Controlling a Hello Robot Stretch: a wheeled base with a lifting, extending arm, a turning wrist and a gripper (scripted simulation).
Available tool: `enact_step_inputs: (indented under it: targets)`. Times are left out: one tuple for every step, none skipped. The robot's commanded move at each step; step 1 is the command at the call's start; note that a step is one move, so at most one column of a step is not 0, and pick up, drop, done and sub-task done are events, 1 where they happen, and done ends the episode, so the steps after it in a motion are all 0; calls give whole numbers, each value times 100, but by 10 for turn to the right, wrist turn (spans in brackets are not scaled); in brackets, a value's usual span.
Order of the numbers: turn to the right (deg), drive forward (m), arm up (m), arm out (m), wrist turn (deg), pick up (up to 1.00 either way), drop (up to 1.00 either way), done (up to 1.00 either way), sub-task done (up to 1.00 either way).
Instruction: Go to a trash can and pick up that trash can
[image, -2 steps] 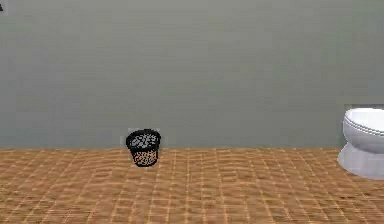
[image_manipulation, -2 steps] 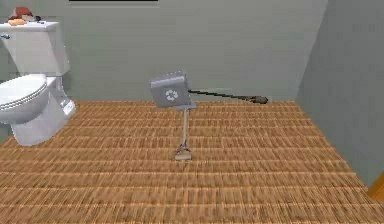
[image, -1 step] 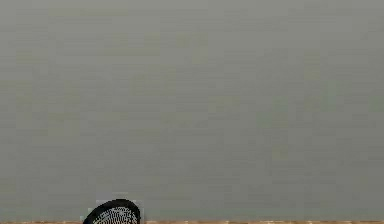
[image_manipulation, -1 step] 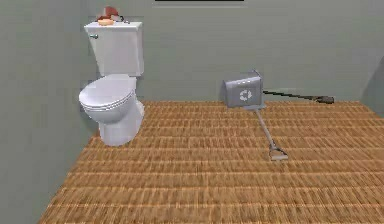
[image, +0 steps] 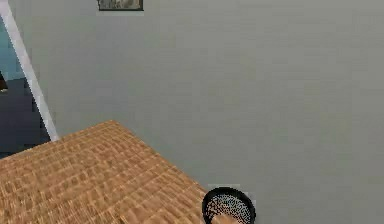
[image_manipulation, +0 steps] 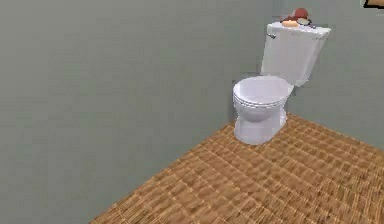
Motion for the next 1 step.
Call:
enact_step_inputs:
  targets:
    - [-450,0,0,0,0,0,0,0,0]
